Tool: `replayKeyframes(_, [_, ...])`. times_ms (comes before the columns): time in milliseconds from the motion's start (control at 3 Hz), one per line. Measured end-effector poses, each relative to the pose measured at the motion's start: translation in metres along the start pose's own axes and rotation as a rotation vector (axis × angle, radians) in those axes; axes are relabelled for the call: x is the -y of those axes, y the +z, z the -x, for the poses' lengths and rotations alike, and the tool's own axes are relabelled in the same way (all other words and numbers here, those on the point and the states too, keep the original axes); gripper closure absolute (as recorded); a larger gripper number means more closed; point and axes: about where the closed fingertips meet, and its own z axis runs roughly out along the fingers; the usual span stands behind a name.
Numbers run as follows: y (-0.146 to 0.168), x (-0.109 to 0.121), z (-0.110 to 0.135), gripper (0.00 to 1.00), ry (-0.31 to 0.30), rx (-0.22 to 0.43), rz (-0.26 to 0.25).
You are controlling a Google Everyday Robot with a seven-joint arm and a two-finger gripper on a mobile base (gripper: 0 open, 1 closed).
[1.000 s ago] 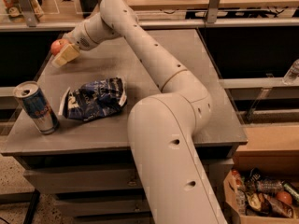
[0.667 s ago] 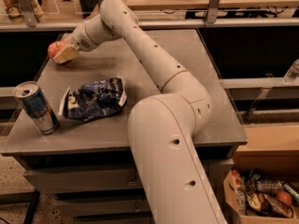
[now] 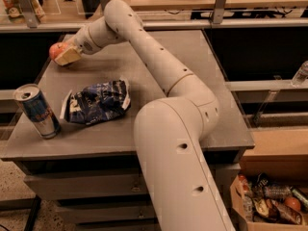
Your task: Pick apple
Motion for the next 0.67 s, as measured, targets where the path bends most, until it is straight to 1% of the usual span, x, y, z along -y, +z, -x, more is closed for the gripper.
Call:
replayKeyframes(333, [-0.009,0.002,0.001,0.85,0.003,0.01,-0.011])
replayKeyframes(667, [-0.03,0.002,0.011,1.0,-0.003,0.053,-0.016])
